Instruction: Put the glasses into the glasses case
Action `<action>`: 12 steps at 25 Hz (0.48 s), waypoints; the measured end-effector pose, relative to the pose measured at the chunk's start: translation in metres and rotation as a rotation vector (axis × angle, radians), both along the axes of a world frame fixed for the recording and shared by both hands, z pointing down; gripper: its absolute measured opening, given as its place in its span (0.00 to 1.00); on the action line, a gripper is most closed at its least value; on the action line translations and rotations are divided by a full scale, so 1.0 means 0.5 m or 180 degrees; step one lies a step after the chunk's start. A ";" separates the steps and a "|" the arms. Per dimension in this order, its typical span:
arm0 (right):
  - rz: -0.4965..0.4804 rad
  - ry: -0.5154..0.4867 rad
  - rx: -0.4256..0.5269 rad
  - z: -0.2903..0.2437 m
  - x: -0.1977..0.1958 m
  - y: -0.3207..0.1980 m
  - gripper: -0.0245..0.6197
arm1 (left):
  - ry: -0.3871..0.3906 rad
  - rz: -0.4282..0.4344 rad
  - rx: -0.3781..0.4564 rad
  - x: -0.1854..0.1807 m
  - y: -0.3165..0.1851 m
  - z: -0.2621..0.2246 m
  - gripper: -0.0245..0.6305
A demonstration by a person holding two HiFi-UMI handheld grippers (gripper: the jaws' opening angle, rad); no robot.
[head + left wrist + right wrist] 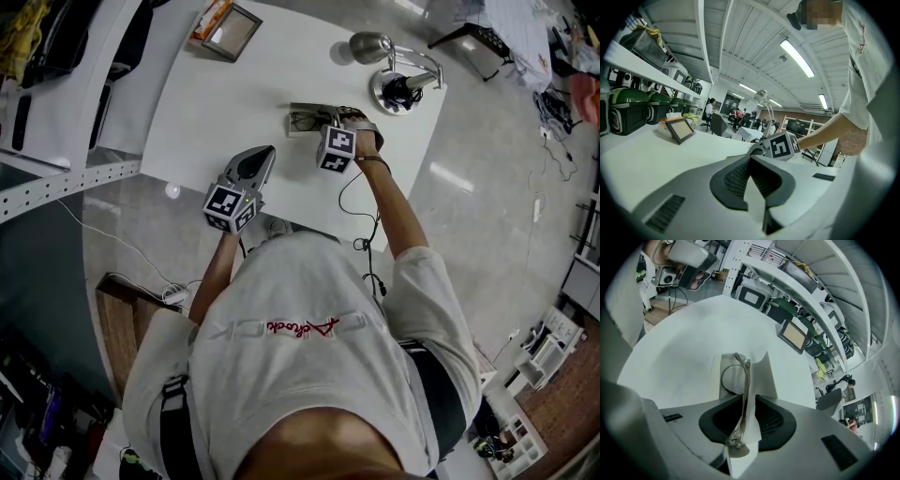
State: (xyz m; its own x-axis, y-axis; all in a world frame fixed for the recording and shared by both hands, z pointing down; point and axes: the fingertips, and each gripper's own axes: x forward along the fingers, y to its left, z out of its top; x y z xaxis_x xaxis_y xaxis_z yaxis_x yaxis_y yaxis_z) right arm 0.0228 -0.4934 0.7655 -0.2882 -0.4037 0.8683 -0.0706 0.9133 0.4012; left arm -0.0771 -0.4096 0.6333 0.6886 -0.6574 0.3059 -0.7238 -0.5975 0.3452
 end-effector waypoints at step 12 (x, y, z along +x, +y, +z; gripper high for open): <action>0.0044 -0.0126 0.0207 -0.054 -0.002 0.012 0.22 | 0.0026 0.0116 0.0132 0.015 0.005 -0.025 0.05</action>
State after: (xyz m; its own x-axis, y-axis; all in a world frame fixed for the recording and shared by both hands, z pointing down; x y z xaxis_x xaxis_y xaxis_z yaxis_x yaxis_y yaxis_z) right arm 0.0218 -0.4874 0.7384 -0.3158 -0.4631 0.8281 -0.1001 0.8842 0.4563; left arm -0.0695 -0.4070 0.6207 0.7147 -0.6438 0.2731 -0.6985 -0.6374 0.3253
